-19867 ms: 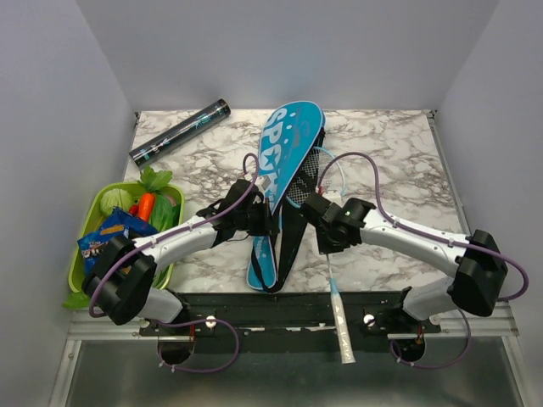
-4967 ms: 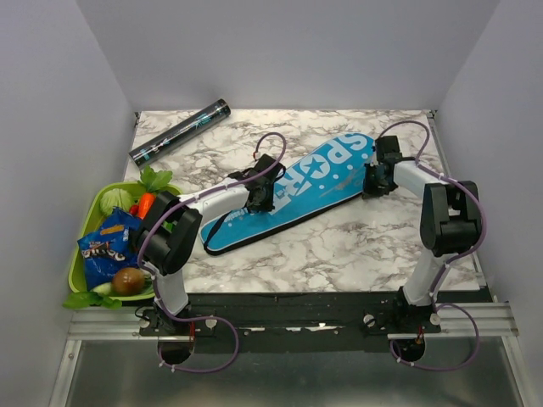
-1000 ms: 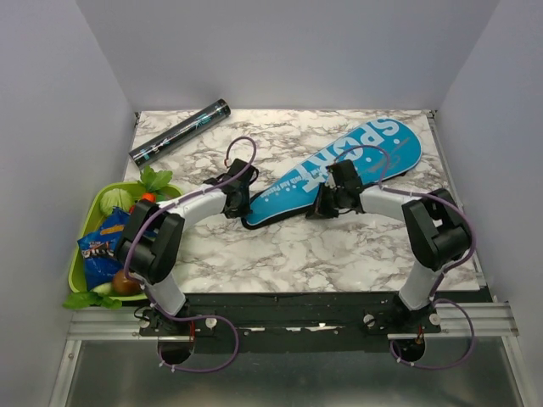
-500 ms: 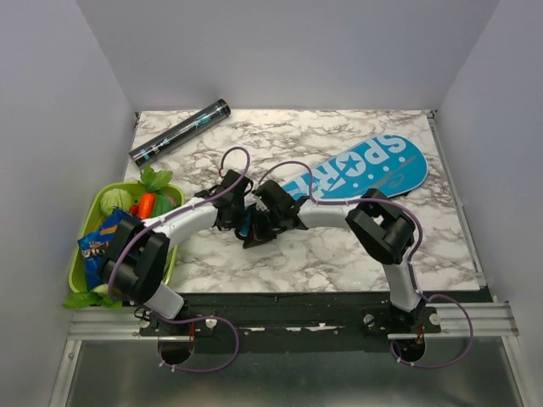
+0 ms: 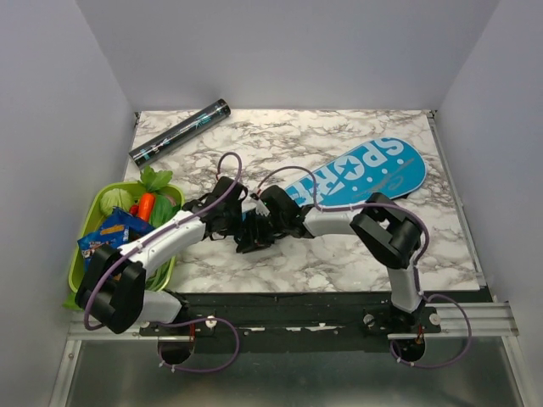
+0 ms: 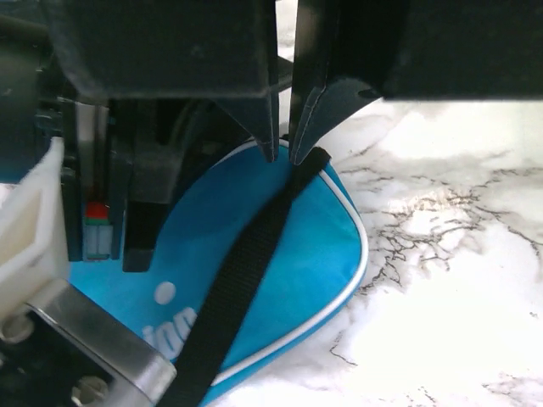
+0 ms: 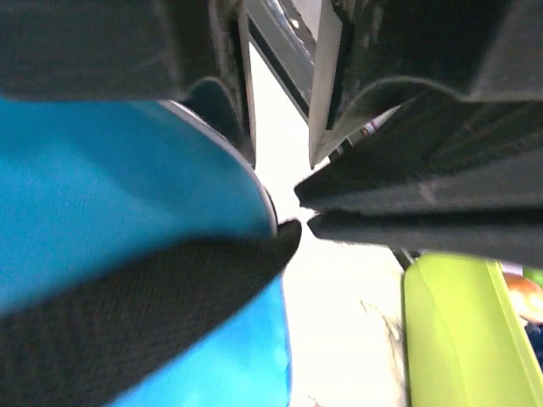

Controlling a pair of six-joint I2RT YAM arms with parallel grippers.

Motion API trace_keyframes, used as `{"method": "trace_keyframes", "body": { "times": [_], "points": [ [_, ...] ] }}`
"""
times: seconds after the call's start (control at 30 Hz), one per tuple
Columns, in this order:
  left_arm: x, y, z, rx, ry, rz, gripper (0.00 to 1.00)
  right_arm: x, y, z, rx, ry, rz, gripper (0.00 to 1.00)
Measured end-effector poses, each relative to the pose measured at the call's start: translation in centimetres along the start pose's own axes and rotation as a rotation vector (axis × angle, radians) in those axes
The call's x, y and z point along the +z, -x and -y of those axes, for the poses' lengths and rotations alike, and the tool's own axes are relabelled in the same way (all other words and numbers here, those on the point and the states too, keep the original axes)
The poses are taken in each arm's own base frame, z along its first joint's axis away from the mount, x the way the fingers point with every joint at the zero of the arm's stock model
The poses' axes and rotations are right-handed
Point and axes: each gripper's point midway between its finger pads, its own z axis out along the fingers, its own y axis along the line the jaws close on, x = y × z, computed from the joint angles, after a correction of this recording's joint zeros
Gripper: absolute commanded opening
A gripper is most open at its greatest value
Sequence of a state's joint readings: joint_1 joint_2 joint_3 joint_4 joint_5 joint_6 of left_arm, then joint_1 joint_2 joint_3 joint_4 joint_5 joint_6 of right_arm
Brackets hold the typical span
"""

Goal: Pack up the badminton gear

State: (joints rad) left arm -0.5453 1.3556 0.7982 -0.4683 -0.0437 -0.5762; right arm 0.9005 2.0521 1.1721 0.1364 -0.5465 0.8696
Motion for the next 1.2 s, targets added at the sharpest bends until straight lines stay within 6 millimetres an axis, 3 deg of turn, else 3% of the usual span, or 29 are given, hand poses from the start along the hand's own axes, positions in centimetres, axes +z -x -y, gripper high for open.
{"method": "trace_keyframes", "body": {
  "times": [0.07,0.23,0.33,0.47,0.6,0.8,0.93,1.03,1.13,1.2],
  "points": [
    [-1.0,0.3,0.4,0.005,-0.019,0.018,0.30,-0.9,-0.4,-0.2,-0.005,-0.008,0.017,0.44],
    [-2.9,2.0,1.2,0.014,-0.046,0.074,0.38,-4.0,-1.0,-0.5,-0.010,-0.038,0.088,0.45],
    [-3.3,2.9,1.3,0.018,-0.037,0.097,0.40,-6.0,-1.8,0.3,0.008,-0.081,0.134,0.45],
    [-2.9,3.6,0.7,0.020,0.011,0.098,0.40,-8.0,-2.5,2.3,0.053,-0.196,0.184,0.45],
    [-0.9,3.9,-0.8,-0.002,0.079,0.061,0.40,-9.6,-2.6,4.9,0.104,-0.332,0.252,0.44],
    [1.3,4.5,-2.9,-0.055,0.144,0.013,0.40,-14.2,-2.0,9.1,0.201,-0.524,0.377,0.46],
    [1.2,6.7,-2.0,-0.060,0.126,0.049,0.41,-18.6,-0.7,12.1,0.268,-0.621,0.487,0.57],
    [0.5,8.1,-0.8,-0.060,0.077,0.089,0.50,-21.8,0.4,13.9,0.297,-0.673,0.551,0.60],
    [-0.6,8.9,0.3,-0.058,0.018,0.119,0.59,-23.7,1.2,14.7,0.287,-0.698,0.585,0.63],
    [-1.8,9.5,1.1,-0.056,-0.028,0.150,0.63,-24.7,1.6,14.6,0.239,-0.703,0.594,0.71]
  ]
}}
